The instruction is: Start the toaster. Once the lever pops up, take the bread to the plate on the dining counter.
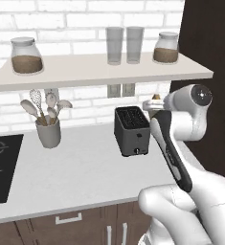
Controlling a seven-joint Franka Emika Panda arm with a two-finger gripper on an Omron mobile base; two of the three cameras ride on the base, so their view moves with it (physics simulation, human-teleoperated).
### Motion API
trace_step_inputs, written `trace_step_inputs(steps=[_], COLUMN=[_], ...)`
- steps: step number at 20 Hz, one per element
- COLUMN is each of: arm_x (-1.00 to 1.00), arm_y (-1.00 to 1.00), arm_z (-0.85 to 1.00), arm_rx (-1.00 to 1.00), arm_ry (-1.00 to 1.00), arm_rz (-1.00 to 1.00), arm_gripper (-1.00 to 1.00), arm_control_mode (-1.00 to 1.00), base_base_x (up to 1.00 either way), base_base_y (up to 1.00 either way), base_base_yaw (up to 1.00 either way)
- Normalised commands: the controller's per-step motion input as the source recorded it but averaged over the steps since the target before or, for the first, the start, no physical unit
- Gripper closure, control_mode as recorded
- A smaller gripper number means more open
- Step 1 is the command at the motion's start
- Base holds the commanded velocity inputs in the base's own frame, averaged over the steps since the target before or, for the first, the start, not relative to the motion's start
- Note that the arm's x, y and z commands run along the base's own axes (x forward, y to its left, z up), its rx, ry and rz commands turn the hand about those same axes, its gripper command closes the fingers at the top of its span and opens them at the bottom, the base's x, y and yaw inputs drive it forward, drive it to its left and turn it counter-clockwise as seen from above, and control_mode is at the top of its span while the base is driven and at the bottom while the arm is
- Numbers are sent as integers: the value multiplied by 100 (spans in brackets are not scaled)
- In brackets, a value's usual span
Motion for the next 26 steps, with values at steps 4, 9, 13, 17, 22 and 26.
trace_step_inputs(steps=[4,9,13,17,22,26], arm_x=[-93,-73,-64,-13,0,0], arm_y=[-4,0,0,0,0,0], arm_z=[39,36,31,4,0,0], arm_rx=[0,0,0,0,0,0], arm_ry=[0,4,1,-3,0,0], arm_rz=[0,0,1,1,0,0], arm_gripper=[100,100,100,100,100,100], arm_control_mode=[-100,-100,-100,-100,-100,-100], base_base_x=[0,0,0,0,0,0], base_base_y=[0,0,0,0,0,0], base_base_yaw=[0,0,0,0,0,0])
